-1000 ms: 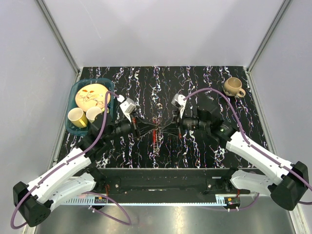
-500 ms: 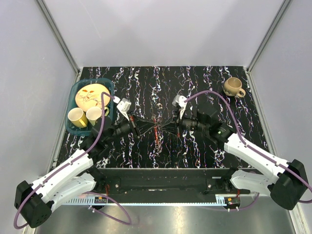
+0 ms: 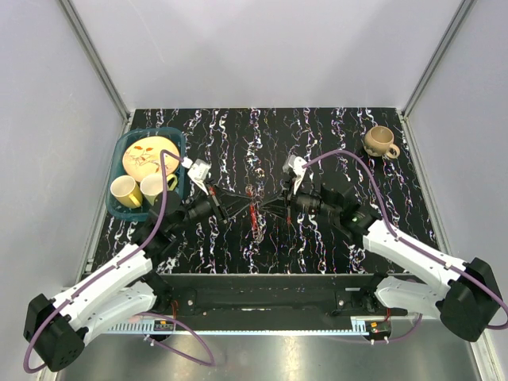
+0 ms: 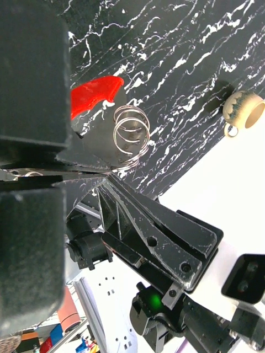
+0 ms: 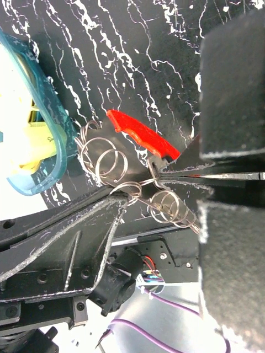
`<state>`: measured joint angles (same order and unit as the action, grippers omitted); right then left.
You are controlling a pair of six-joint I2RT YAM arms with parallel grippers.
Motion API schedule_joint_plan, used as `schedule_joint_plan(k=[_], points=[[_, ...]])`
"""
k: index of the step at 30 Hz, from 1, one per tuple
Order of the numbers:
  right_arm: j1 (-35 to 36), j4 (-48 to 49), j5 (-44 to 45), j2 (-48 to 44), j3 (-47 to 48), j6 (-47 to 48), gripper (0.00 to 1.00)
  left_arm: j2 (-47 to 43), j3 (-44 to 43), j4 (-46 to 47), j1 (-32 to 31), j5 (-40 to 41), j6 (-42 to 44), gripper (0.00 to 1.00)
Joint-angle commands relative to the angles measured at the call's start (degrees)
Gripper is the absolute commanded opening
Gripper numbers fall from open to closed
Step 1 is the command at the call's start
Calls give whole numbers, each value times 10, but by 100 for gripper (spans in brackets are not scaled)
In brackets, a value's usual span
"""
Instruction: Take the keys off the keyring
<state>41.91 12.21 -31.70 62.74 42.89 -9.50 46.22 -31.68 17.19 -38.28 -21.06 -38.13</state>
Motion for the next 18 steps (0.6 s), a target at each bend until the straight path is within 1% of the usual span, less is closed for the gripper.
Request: schedule_joint_plan(k=[1, 3, 4, 6, 7, 10, 11, 12, 14, 15, 18], points=[[6, 19, 59, -9, -18, 16, 0, -8, 6, 69, 6, 38, -12, 0], [5, 18, 60, -5, -14, 16, 0, 0, 7, 65, 6, 42, -5, 0], [5, 10, 56, -6, -6, 14, 7, 2, 6, 63, 6, 41, 2, 0], [5, -12, 48, -9, 8, 13, 12, 4, 7, 70, 6, 20, 9, 0], [6, -51, 49, -12, 29, 12, 15, 1, 7, 72, 6, 15, 12, 0], [5, -117, 29, -17, 75, 10, 22, -11, -4, 48, 6, -6, 42, 0], [3, -139, 12, -15, 84, 4, 29, -14, -6, 38, 6, -10, 49, 0], [2, -143, -24, -10, 92, 1, 32, -16, -6, 39, 6, -30, 62, 0], [-2, -142, -55, -5, 109, -22, 38, -21, -13, 31, 6, -45, 73, 0], [-2, -140, -78, -3, 113, -31, 40, -20, -18, 29, 6, -64, 82, 0], [-12, -126, -113, 0, 118, -26, 45, -19, -29, 21, 6, -90, 89, 0]])
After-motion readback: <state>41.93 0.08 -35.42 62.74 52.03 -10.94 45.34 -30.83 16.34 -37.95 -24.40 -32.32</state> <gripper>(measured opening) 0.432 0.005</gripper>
